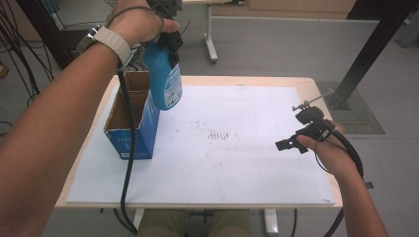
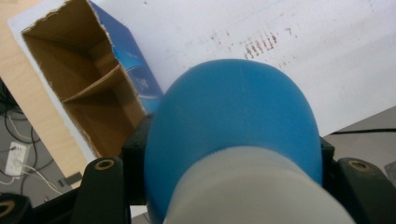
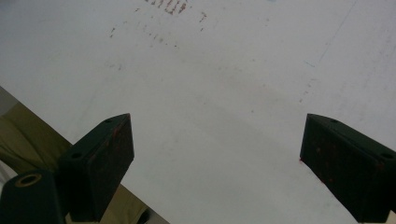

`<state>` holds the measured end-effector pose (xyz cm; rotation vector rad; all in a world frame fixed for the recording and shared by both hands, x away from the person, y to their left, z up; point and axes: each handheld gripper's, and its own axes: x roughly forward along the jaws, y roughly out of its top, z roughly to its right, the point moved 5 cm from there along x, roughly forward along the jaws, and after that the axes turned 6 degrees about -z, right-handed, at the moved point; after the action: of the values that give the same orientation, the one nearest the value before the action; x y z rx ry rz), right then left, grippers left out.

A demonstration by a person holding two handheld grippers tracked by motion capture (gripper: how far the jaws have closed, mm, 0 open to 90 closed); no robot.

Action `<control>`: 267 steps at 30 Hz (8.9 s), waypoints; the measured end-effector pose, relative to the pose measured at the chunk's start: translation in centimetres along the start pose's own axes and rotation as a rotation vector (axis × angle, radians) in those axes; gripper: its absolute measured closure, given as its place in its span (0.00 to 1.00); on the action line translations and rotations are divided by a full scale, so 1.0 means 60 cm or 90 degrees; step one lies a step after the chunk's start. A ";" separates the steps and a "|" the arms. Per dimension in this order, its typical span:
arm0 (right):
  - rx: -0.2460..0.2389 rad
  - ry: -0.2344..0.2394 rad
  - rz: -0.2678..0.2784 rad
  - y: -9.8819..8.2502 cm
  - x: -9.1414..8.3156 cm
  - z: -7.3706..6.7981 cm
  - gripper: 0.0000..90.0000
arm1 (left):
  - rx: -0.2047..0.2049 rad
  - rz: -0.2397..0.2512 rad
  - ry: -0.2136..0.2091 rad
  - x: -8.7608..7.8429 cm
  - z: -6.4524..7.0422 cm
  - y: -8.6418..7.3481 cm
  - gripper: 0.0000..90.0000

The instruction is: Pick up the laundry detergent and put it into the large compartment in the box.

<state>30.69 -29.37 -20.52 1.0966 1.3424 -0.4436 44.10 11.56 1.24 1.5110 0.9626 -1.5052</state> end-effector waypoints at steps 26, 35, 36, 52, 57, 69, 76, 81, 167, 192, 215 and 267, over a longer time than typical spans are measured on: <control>-0.009 0.008 0.004 0.003 0.006 -0.001 0.10 | -0.131 0.004 -0.013 -0.028 -0.102 -0.053 0.43; -0.013 0.013 0.004 0.009 0.010 -0.002 0.10 | -0.175 -0.001 -0.021 -0.030 -0.145 -0.071 0.43; -0.013 0.013 0.002 0.009 0.011 -0.002 0.10 | -0.178 0.001 -0.018 -0.030 -0.147 -0.073 0.43; -0.010 0.014 0.002 0.011 0.014 0.000 0.10 | -0.212 -0.011 -0.010 0.003 -0.184 -0.073 0.43; -0.005 0.014 0.000 0.009 0.017 0.002 0.10 | -0.220 -0.014 -0.013 0.016 -0.191 -0.071 0.43; -0.004 0.015 0.000 0.008 0.021 0.004 0.10 | -0.230 -0.013 -0.022 0.042 -0.205 -0.069 0.43; -0.004 0.015 0.000 0.009 0.019 0.004 0.10 | -0.235 -0.007 -0.023 0.047 -0.211 -0.071 0.43; -0.003 0.016 -0.002 0.010 0.022 0.004 0.11 | -0.227 -0.002 -0.022 0.054 -0.213 -0.071 0.43; 0.015 0.033 -0.009 -0.012 0.052 0.017 0.11 | -0.209 -0.015 -0.009 0.322 -0.214 -0.056 0.43; 0.016 0.037 -0.016 -0.010 0.060 0.017 0.10 | -0.198 -0.032 -0.006 0.358 -0.212 -0.052 0.43; 0.016 0.033 -0.014 -0.009 0.055 0.014 0.11 | -0.196 -0.037 -0.005 0.358 -0.210 -0.051 0.43; 0.016 0.031 -0.010 -0.012 0.052 0.013 0.11 | -0.198 -0.036 -0.011 0.358 -0.215 -0.055 0.43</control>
<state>31.29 -29.37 -23.75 1.1239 1.3922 -0.4497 46.58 24.41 -20.37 1.2555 1.1779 -1.3328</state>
